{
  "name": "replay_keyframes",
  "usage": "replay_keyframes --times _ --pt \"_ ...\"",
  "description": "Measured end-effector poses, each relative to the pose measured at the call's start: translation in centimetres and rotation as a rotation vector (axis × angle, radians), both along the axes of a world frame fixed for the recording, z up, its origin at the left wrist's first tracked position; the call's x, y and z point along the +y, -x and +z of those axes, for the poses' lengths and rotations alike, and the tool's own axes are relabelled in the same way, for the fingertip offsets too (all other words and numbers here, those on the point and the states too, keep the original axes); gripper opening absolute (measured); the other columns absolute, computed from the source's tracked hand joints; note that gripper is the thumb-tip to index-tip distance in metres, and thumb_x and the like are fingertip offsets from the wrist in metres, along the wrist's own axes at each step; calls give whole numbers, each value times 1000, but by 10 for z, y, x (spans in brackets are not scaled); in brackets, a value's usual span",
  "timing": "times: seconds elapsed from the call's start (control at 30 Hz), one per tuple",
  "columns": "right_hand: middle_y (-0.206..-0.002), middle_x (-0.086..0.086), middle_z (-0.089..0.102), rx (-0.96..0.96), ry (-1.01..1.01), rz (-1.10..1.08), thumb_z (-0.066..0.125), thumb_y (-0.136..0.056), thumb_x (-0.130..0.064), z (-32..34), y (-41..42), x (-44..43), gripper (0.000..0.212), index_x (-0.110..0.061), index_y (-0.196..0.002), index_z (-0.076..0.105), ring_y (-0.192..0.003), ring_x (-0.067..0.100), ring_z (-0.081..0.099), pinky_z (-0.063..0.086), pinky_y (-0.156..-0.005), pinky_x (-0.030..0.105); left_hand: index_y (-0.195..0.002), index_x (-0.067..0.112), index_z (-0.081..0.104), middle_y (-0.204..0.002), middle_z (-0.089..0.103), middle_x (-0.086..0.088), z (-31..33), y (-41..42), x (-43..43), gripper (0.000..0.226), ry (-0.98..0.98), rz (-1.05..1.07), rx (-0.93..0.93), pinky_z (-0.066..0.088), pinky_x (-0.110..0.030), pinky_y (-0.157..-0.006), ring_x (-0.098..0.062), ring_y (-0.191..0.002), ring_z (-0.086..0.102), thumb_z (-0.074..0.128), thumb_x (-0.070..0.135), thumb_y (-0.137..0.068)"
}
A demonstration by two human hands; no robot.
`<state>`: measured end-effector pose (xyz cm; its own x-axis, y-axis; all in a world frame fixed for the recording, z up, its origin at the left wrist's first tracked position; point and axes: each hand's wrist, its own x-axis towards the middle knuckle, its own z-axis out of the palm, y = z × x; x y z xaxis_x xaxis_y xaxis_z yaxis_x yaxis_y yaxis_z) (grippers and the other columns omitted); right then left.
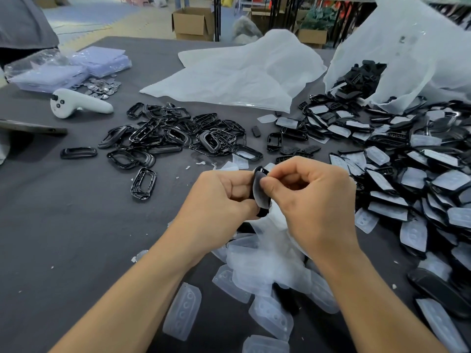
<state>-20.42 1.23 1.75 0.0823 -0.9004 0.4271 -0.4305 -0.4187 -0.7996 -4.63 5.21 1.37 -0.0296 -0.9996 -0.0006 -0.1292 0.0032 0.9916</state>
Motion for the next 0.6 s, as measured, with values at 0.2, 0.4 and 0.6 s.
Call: replay_keyframes --times 0.2,0.4,0.6 --pt "-68 -11 69 20 45 33 85 -78 -26 -2 2 -1 11 -29 -76 74 -64 14 66 56 -60 37 -105 21 80 -96 80 -16 4 -1 3 31 30 -32 -11 57 -58 -97 -44 -101 72 67 -3 -92" --pt "-74 -13 70 23 -4 43 84 -75 -30 3 4 -3 16 -31 -83 69 -63 12 64 54 -58 25 -107 1 76 -99 69 -36 11 -8 3 51 -39 -122 174 58 -54 -96 -50 -96 69 53 -5 -62" --pt "-64 -11 69 -67 -123 90 79 -76 -27 -1 -3 -4 8 -27 -74 72 -55 4 61 47 -51 16 -98 6 82 -90 77 -23 5 -1 1 25 -70 29 136 61 -25 -70 -21 -83 75 62 -8 -92"
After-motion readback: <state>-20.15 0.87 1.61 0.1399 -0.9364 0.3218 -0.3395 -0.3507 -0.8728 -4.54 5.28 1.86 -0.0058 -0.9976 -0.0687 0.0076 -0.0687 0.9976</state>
